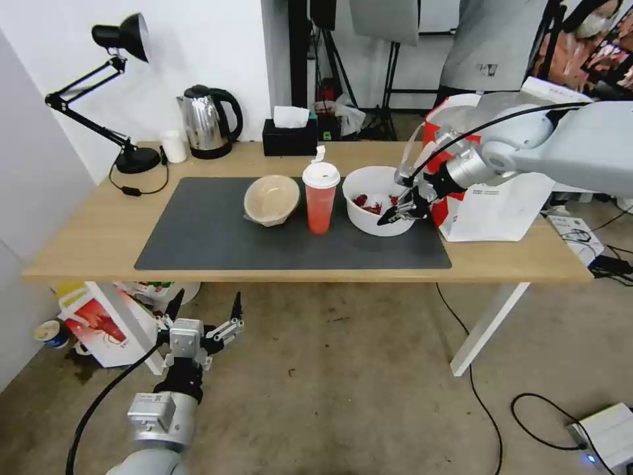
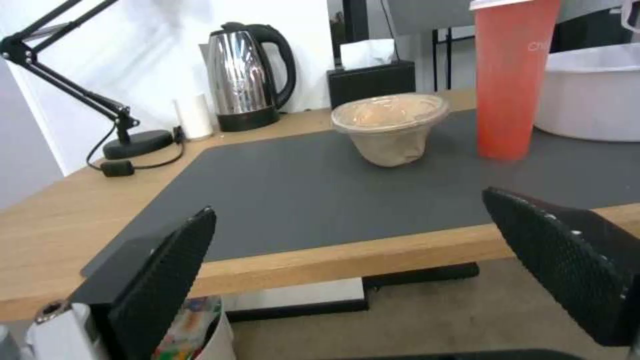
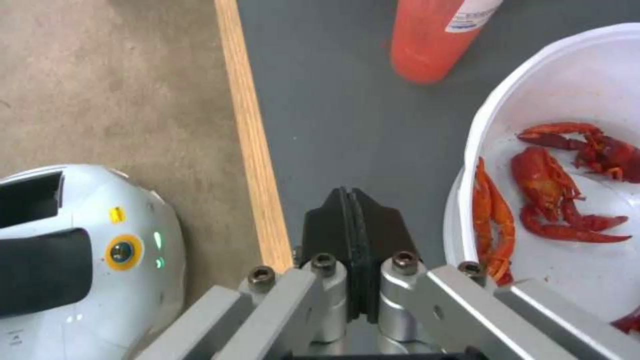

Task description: Pick up the trash from the table and place it into the takeout bag.

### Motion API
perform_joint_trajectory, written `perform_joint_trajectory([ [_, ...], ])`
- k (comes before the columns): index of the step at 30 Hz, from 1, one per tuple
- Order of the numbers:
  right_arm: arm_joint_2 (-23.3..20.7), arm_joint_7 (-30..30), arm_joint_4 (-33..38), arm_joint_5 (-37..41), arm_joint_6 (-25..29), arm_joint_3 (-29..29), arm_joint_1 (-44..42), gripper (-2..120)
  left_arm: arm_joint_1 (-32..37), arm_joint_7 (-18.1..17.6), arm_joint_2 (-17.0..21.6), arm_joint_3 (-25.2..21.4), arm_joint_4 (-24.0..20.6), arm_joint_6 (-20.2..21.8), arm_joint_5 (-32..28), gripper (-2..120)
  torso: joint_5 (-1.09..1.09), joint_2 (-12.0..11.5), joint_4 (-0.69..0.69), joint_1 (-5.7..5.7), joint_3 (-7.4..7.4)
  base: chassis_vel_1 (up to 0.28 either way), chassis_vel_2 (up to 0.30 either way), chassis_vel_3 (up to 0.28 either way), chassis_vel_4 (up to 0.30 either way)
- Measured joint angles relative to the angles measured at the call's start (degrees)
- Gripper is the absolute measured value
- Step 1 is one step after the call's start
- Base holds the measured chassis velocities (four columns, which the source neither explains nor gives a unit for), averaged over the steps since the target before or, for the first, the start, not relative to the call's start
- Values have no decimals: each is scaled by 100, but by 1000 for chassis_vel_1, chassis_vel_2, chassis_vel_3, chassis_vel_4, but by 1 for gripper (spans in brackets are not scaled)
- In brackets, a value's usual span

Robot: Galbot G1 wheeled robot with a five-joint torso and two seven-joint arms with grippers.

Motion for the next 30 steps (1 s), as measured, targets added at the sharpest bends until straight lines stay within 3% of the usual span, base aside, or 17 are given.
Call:
perform_joint_trajectory([
  [9, 44, -228, -21, 19, -63, 5, 94, 0, 0, 0, 0, 0, 0, 0, 0, 100, 0, 0, 0, 0, 0, 0, 0, 0, 0],
  [20, 227, -40, 91, 33, 189, -18, 248, 0, 0, 0, 0, 0, 0, 0, 0, 100, 1, 0, -1, 0, 0, 0, 0, 0, 0],
  [24, 179, -48, 10, 42, 161, -115, 475, 18, 0, 0, 0, 0, 0, 0, 0, 100, -1, 0, -1, 0, 0, 0, 0, 0, 0],
  [30, 103, -49, -48, 39, 140, -126, 495, 34, 0, 0, 0, 0, 0, 0, 0, 100, 0, 0, 0, 0, 0, 0, 0, 0, 0],
])
